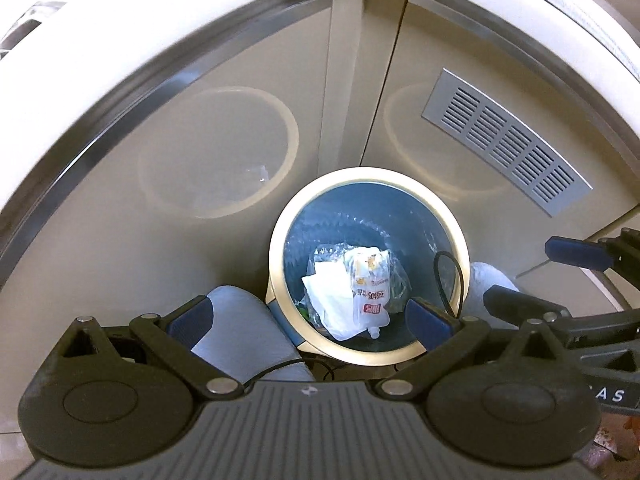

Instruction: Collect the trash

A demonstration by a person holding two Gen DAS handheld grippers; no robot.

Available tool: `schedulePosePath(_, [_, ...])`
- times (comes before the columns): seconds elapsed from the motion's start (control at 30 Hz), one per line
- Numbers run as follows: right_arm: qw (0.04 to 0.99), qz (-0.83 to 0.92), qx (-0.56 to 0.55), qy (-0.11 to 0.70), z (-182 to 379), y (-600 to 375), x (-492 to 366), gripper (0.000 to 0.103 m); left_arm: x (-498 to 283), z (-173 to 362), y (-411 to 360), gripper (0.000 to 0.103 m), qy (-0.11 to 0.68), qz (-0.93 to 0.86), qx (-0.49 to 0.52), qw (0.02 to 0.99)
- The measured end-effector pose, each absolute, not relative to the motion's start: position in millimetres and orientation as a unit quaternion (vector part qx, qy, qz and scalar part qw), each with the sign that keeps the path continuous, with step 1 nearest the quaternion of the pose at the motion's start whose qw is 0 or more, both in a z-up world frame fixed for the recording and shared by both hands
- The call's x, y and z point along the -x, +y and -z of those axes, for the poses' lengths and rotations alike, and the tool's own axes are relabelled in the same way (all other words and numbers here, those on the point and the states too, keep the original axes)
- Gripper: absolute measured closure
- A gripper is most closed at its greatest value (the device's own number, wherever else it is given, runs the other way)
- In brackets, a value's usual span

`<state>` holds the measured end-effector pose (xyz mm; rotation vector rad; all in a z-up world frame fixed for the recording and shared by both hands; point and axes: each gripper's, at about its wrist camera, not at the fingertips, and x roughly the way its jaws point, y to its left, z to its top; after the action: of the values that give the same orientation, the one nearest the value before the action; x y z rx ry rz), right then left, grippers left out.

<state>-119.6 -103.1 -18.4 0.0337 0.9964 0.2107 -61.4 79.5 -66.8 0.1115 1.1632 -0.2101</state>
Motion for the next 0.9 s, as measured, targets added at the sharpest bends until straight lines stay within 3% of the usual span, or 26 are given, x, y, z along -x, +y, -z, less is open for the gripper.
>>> schedulePosePath(0.9, [0.878,-0.096,-0.010,0.468,14.7,-102.2,126.9,0.022,69.5,59.3,77.5,0.000,0.533,0.103,-0.064,0.837])
